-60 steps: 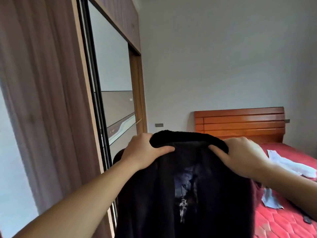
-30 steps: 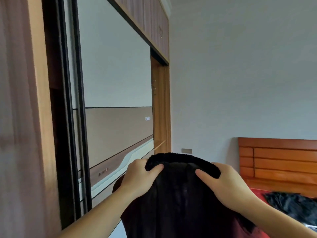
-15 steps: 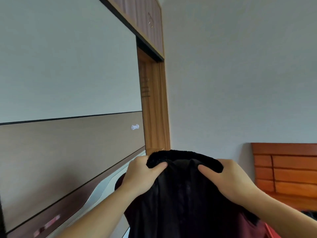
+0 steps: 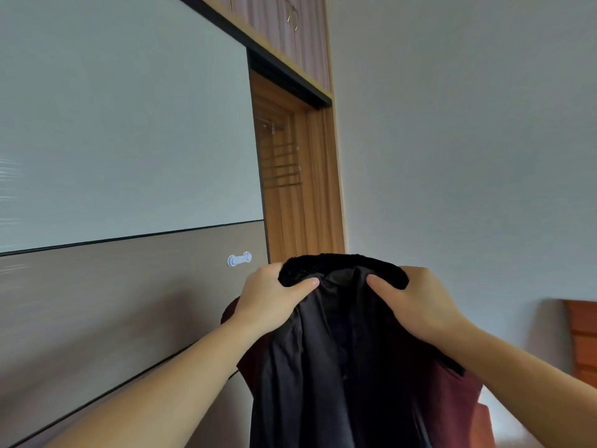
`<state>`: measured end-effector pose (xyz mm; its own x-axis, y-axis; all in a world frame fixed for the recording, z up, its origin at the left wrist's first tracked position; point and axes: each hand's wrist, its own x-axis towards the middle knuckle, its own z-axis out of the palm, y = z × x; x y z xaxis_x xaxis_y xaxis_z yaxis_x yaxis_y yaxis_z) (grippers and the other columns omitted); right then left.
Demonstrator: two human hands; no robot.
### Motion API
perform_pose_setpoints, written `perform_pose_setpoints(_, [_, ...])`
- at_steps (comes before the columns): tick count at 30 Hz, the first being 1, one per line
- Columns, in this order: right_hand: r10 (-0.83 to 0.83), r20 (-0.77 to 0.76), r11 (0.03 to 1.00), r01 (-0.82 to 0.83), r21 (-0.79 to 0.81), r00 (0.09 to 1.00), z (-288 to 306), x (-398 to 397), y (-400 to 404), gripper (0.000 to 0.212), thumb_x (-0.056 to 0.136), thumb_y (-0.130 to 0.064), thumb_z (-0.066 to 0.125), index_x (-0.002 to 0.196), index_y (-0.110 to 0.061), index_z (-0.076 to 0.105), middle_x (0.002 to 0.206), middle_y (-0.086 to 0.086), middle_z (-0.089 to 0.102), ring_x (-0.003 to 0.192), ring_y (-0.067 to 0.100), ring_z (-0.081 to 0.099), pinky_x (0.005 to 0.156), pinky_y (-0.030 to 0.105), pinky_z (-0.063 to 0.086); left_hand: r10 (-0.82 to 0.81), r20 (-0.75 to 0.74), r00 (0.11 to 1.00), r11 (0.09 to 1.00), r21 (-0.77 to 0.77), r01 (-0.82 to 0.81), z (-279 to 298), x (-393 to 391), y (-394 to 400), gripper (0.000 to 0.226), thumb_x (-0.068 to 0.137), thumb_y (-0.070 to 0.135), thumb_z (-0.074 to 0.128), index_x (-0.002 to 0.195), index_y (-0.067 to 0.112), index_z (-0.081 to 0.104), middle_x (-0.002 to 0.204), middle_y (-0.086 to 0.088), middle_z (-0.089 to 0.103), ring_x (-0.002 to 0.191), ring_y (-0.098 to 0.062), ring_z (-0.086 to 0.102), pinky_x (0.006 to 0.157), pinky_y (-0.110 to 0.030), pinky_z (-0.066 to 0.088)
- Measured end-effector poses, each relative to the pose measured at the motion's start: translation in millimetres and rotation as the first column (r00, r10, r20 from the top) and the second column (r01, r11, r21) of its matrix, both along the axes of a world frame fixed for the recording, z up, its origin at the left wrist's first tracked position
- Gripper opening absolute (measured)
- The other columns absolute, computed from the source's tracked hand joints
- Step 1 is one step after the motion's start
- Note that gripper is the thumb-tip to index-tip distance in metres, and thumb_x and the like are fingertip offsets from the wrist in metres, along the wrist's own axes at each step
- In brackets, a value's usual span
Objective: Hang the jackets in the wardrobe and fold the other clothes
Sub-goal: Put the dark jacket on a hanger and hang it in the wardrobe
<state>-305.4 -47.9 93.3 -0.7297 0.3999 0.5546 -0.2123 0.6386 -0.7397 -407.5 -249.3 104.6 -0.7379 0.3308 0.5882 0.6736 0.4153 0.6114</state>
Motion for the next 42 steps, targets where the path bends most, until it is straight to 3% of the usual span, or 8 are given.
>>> perform_pose_setpoints(6, [0.030,-0.056,0.998,-0.027,0.060,0.998,-7,-86,63,0.040,0.090,-0.033,0.062,0.067,0.000,0.057,0.053,0.000,0.053,0.047,0.008,0.047,0.047,0.020,0.036,-0.019,0.042,0.999,0.998,0.053,0.017,-11,-87,58,0.019,0.083,0.044,0.071,0.085,0.025,0.073,0.079,0.010,0.072,0.077,-0.001,0.065,0.071,-0.020,0.050])
perform_pose_setpoints(11, [0.036,-0.042,0.994,-0.032,0.106,0.998,-20,-170,116,0.032,0.092,-0.032,0.061,0.076,-0.004,0.064,0.069,0.012,0.064,0.055,0.010,0.054,0.051,0.019,0.041,-0.082,0.055,0.995,0.991,0.111,0.075,-29,-187,113,0.019,0.082,0.041,0.073,0.072,0.025,0.070,0.068,0.013,0.069,0.068,0.000,0.064,0.058,-0.011,0.043])
perform_pose_setpoints(15, [-0.010,0.007,0.993,0.009,0.121,1.000,-17,-242,161,0.033,0.092,-0.030,0.061,0.075,-0.002,0.063,0.066,0.013,0.062,0.050,0.007,0.049,0.048,0.015,0.038,-0.127,0.071,0.989,0.986,0.115,0.118,-31,-270,162,0.016,0.081,0.043,0.074,0.080,0.027,0.073,0.078,0.015,0.072,0.073,0.002,0.065,0.064,-0.015,0.050])
perform_pose_setpoints(19, [-0.017,0.022,0.997,0.015,0.071,1.000,-17,-303,202,0.031,0.093,-0.029,0.059,0.070,-0.010,0.063,0.054,-0.007,0.059,0.047,0.001,0.051,0.047,0.011,0.039,-0.138,0.097,0.986,0.988,0.078,0.131,-28,-334,203,0.037,0.081,0.042,0.074,0.061,0.013,0.061,0.058,0.009,0.063,0.056,-0.002,0.059,0.053,-0.015,0.041])
perform_pose_setpoints(23, [0.063,0.034,0.998,-0.063,-0.010,0.997,-22,-369,237,0.036,0.094,-0.033,0.056,0.084,0.000,0.064,0.074,0.014,0.066,0.061,0.020,0.060,0.060,0.029,0.049,-0.095,0.109,0.989,0.995,-0.003,0.096,-28,-392,233,0.050,0.081,0.045,0.073,0.059,0.006,0.051,0.055,0.005,0.052,0.051,-0.007,0.051,0.053,-0.022,0.035])
perform_pose_setpoints(27, [0.190,0.000,0.977,-0.189,-0.103,0.982,-27,-434,260,0.038,0.095,-0.034,0.054,0.089,0.001,0.063,0.075,0.017,0.063,0.062,0.019,0.060,0.061,0.029,0.048,0.007,0.070,0.997,1.000,-0.025,-0.005,-23,-440,253,0.050,0.081,0.045,0.073,0.059,0.005,0.051,0.054,0.008,0.051,0.051,-0.004,0.049,0.051,-0.019,0.033])
perform_pose_setpoints(34, [0.452,-0.065,0.806,-0.438,-0.397,0.890,-17,-541,282,0.027,0.097,-0.036,0.053,0.091,-0.018,0.072,0.084,-0.003,0.076,0.080,0.014,0.072,0.081,0.037,0.057,0.238,0.052,0.970,0.970,-0.059,-0.235,8,-506,281,0.051,0.082,0.046,0.071,0.064,0.002,0.054,0.059,0.002,0.053,0.053,-0.008,0.050,0.050,-0.019,0.032])
perform_pose_setpoints(42, [0.615,-0.132,0.681,-0.608,-0.409,0.777,6,-637,260,0.025,0.100,-0.034,0.048,0.094,-0.024,0.070,0.088,-0.007,0.075,0.082,0.006,0.070,0.079,0.029,0.054,0.347,0.130,0.929,0.930,0.083,-0.359,30,-553,279,0.050,0.087,0.040,0.068,0.080,-0.009,0.061,0.075,-0.012,0.063,0.067,-0.017,0.060,0.062,-0.027,0.040])
